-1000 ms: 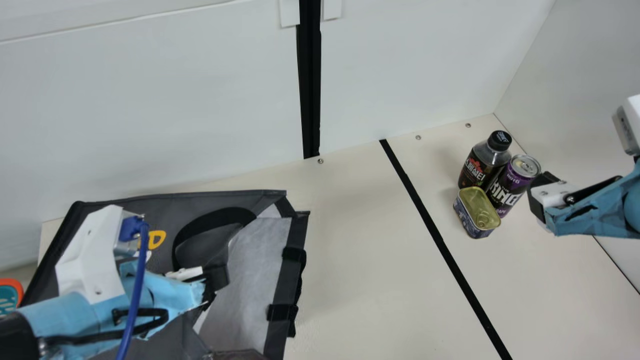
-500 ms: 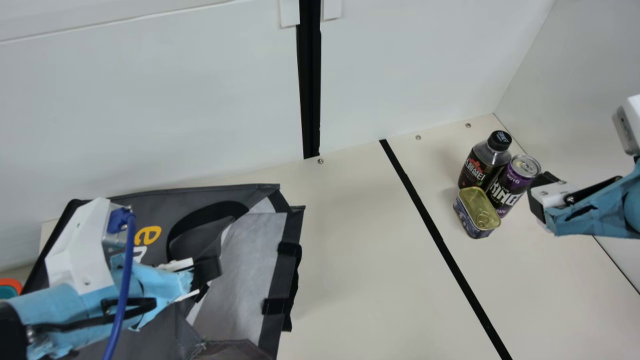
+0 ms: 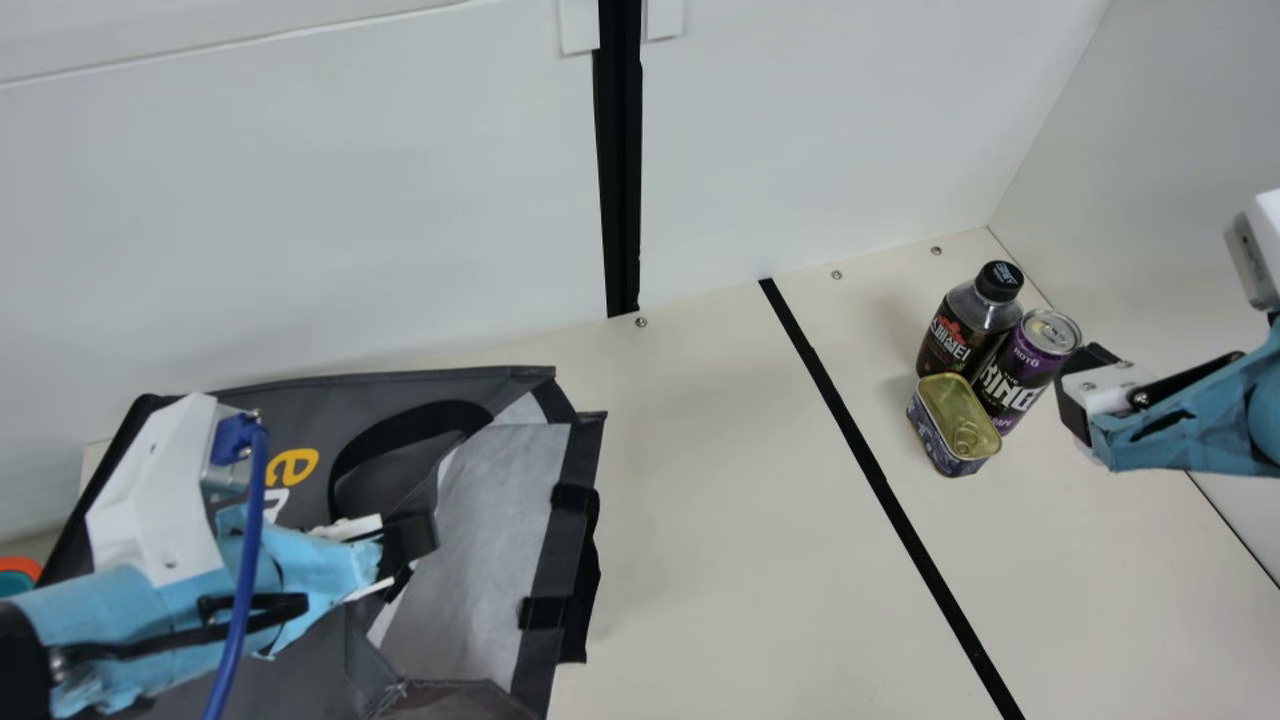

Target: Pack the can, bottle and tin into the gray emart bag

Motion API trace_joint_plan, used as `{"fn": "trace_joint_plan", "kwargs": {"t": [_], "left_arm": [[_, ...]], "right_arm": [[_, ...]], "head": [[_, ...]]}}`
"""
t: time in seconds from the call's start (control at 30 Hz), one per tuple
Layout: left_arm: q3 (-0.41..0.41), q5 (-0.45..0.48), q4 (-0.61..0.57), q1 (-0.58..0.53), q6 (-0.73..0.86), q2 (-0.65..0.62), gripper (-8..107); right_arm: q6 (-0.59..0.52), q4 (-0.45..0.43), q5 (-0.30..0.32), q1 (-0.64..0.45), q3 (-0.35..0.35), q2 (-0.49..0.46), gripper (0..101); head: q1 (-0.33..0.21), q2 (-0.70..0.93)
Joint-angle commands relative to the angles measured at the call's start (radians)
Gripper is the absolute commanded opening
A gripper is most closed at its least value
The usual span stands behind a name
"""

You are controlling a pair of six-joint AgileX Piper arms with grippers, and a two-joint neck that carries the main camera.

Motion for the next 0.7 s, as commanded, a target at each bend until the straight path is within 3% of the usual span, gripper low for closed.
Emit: {"fn": "trace_joint_plan", "kwargs": {"t": [0.0, 0.67], "left_arm": [[0.0, 0.0, 0.0, 0.0, 0.0, 0.0, 10], [0.0, 0.0, 0.0, 0.0, 0.0, 0.0, 10]], "right_arm": [[0.0, 0.0, 0.0, 0.0, 0.0, 0.0, 91], [0.0, 0.0, 0.0, 0.0, 0.0, 0.0, 91]], "head": [[-0.023, -0.001], [-0.023, -0.001]]}}
